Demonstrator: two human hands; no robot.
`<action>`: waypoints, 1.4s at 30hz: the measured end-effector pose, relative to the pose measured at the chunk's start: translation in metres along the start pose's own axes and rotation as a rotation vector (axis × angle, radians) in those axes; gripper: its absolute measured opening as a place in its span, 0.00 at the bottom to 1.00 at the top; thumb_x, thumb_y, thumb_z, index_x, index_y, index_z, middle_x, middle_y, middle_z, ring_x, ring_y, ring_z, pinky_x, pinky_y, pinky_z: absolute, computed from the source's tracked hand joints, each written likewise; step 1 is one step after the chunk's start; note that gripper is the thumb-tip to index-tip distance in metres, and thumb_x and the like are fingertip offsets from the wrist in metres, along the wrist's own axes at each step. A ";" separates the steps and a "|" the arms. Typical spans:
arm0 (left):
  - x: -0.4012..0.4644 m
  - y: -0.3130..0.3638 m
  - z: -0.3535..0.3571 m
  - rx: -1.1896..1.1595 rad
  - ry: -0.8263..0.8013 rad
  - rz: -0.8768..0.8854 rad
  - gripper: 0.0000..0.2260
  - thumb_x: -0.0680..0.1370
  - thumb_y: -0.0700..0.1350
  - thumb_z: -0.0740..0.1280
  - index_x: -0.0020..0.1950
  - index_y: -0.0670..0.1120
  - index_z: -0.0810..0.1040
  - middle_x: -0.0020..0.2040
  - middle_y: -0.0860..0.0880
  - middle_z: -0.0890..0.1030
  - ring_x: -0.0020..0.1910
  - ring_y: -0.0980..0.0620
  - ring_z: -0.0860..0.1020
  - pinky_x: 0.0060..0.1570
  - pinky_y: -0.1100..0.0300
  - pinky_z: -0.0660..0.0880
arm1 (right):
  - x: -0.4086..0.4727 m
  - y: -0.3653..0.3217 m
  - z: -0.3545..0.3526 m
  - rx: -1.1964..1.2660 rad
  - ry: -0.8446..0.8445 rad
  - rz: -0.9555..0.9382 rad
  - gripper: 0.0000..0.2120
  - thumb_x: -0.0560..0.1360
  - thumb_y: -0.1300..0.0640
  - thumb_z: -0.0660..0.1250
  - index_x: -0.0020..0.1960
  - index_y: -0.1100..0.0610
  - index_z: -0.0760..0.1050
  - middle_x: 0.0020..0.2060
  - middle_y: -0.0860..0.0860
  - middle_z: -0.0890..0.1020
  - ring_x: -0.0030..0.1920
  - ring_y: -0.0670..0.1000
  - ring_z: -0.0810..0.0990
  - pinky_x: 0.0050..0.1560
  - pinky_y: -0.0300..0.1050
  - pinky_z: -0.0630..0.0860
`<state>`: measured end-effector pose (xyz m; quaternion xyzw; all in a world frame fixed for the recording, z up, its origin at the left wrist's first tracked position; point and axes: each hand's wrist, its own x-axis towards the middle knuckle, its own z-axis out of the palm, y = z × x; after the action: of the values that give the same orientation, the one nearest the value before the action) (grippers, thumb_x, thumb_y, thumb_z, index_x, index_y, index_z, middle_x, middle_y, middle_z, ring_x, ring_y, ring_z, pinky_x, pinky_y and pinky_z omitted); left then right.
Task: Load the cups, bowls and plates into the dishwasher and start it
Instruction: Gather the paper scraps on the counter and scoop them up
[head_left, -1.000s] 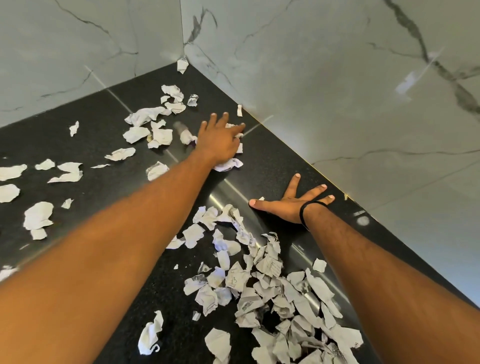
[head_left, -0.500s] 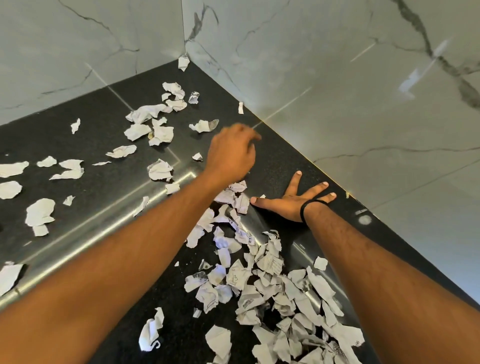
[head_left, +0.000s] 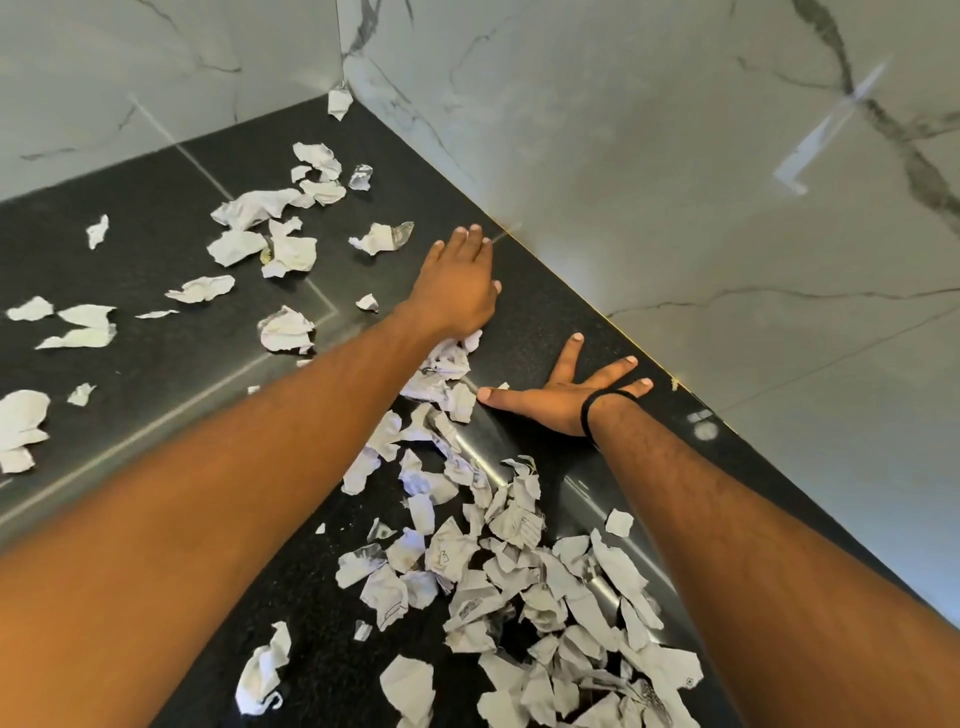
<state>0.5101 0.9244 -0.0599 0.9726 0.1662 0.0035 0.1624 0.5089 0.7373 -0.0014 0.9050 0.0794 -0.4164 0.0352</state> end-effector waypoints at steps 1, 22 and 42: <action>-0.016 0.005 0.001 0.001 -0.002 0.020 0.28 0.85 0.49 0.55 0.81 0.39 0.53 0.82 0.40 0.52 0.81 0.42 0.49 0.78 0.44 0.49 | -0.001 -0.001 0.001 0.000 0.004 -0.001 0.72 0.51 0.14 0.62 0.74 0.42 0.21 0.71 0.65 0.22 0.72 0.72 0.25 0.70 0.79 0.40; -0.084 -0.052 -0.007 0.053 0.003 0.118 0.27 0.85 0.57 0.52 0.83 0.50 0.53 0.83 0.49 0.50 0.82 0.45 0.46 0.78 0.42 0.46 | -0.007 -0.001 0.002 0.024 0.025 -0.003 0.69 0.55 0.16 0.63 0.75 0.43 0.23 0.72 0.64 0.23 0.73 0.71 0.25 0.72 0.77 0.41; -0.077 -0.189 -0.061 0.069 0.169 -0.292 0.28 0.82 0.68 0.46 0.80 0.59 0.59 0.82 0.46 0.57 0.81 0.42 0.53 0.78 0.40 0.50 | 0.006 -0.003 -0.001 0.036 0.014 0.044 0.72 0.50 0.16 0.65 0.74 0.40 0.22 0.72 0.64 0.22 0.74 0.71 0.27 0.74 0.74 0.42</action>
<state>0.3722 1.0872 -0.0588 0.9393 0.3189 0.0561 0.1130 0.5133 0.7416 -0.0054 0.9099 0.0519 -0.4107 0.0274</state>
